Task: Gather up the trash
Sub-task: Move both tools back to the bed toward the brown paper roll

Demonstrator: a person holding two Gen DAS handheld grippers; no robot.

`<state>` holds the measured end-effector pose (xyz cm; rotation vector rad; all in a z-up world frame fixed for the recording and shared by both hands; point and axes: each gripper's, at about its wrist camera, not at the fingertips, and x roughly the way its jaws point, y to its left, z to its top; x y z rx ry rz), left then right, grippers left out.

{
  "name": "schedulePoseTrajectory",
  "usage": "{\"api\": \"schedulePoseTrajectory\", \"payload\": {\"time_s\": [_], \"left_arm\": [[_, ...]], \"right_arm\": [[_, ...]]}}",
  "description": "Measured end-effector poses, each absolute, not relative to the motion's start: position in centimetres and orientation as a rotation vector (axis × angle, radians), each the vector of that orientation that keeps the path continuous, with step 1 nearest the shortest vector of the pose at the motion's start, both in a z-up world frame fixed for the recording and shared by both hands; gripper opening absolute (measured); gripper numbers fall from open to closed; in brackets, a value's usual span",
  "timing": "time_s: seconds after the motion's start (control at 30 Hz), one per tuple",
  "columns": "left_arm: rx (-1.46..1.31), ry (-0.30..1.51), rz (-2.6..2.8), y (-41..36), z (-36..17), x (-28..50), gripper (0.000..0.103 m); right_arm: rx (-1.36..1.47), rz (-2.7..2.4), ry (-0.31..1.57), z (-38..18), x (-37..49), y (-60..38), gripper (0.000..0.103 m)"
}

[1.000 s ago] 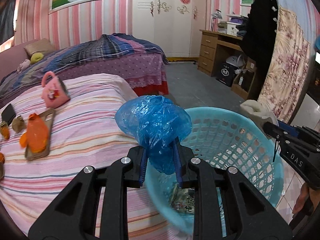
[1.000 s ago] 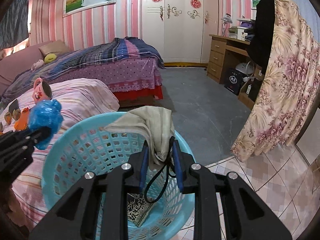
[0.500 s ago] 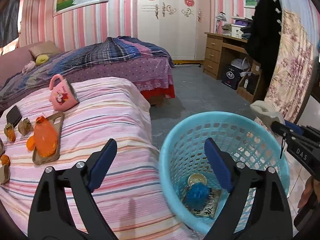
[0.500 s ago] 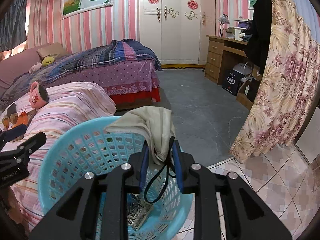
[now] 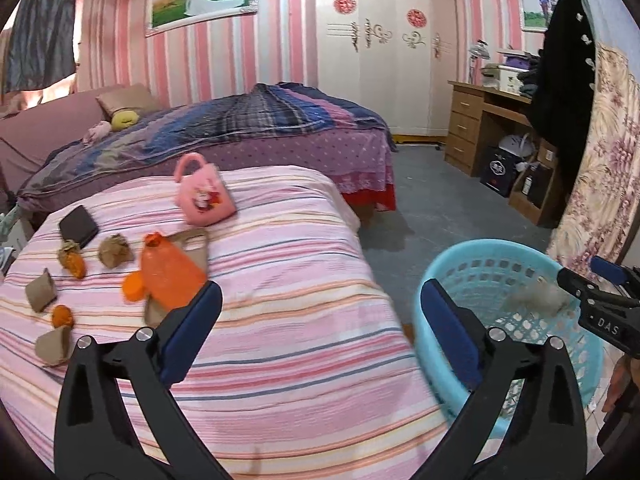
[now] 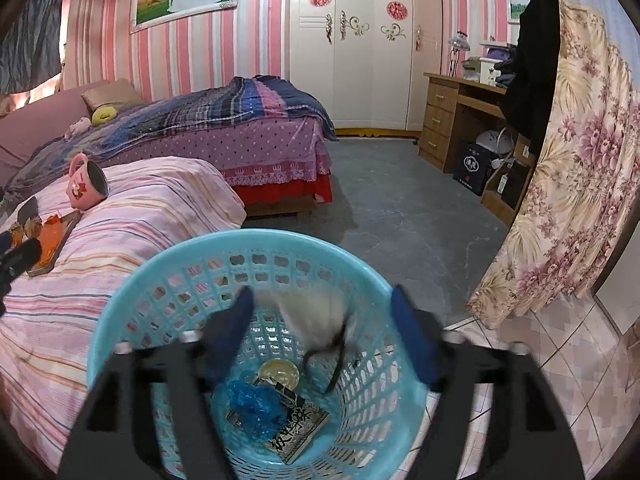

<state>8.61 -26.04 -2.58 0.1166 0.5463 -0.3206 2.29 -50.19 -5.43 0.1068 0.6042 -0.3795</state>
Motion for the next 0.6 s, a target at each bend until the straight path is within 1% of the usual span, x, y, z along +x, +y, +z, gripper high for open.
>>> {"api": "schedulePoseTrajectory", "payload": {"time_s": [0.03,0.13,0.27,0.6], "left_arm": [[0.113,0.545,-0.314,-25.6,-2.5,8.7,0.097],[0.094,0.546,-0.295,-23.7,-2.0,9.0,0.097],[0.087,0.538,-0.260,-21.3,-1.4,9.3,0.097],[0.079,0.528,-0.168,-14.7,-0.4,10.0,0.097]], "right_arm": [[0.106,-0.380,0.605,-5.4,2.4,-50.0,0.081],[0.095,-0.385,0.622,-5.5,3.0,-49.2,0.090],[0.062,-0.400,0.642,-5.3,4.1,-48.0,0.093],[0.073,-0.368,0.602,-3.8,6.2,-43.8,0.096]]}}
